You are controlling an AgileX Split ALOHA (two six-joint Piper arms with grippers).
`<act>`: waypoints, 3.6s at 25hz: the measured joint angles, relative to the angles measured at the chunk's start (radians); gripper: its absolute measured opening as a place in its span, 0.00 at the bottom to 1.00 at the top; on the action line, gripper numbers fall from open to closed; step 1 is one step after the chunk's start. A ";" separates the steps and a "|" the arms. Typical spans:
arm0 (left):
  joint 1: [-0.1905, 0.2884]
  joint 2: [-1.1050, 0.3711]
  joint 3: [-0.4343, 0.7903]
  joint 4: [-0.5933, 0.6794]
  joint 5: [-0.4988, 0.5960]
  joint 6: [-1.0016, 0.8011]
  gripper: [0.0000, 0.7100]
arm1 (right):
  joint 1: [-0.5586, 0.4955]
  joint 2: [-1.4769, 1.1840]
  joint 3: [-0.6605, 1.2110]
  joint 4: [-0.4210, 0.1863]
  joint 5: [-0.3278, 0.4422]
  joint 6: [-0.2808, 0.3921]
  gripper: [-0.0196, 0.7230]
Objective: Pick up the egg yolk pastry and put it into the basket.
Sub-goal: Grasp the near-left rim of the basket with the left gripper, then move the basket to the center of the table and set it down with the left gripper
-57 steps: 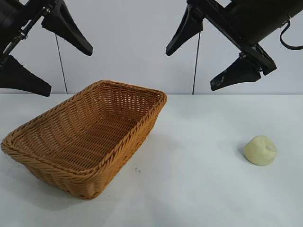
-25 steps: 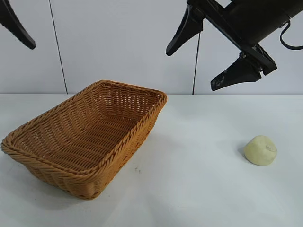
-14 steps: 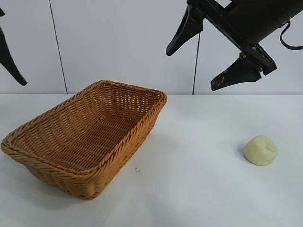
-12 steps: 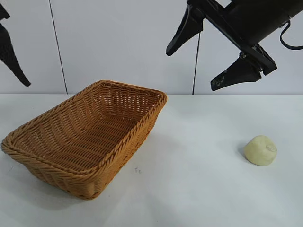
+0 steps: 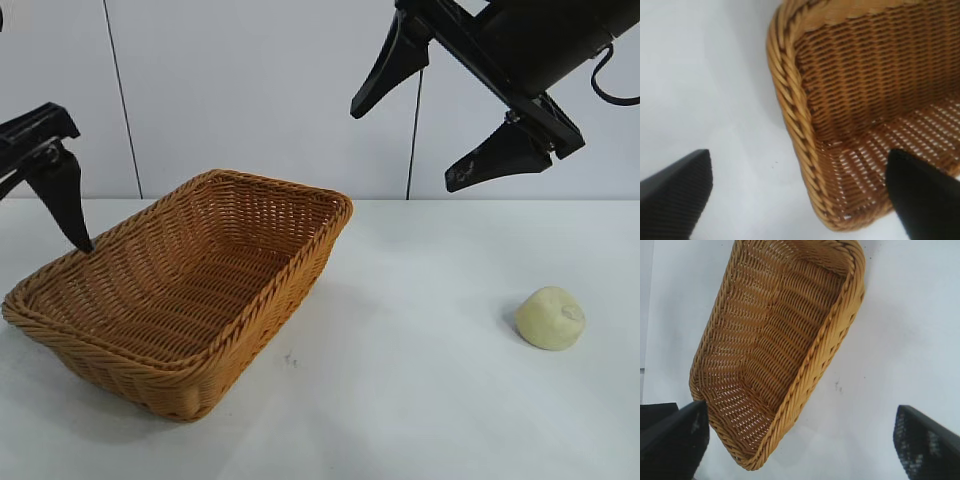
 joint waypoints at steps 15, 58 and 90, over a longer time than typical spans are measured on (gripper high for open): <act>-0.001 0.156 0.000 -0.057 -0.131 -0.063 0.97 | 0.000 0.000 0.000 0.000 0.000 0.000 0.96; 0.087 0.276 -0.075 -0.078 -0.165 0.105 0.16 | 0.000 0.000 0.000 -0.018 -0.001 0.001 0.96; 0.161 0.575 -0.578 -0.376 0.320 1.228 0.16 | 0.000 0.000 0.000 -0.035 -0.003 0.001 0.96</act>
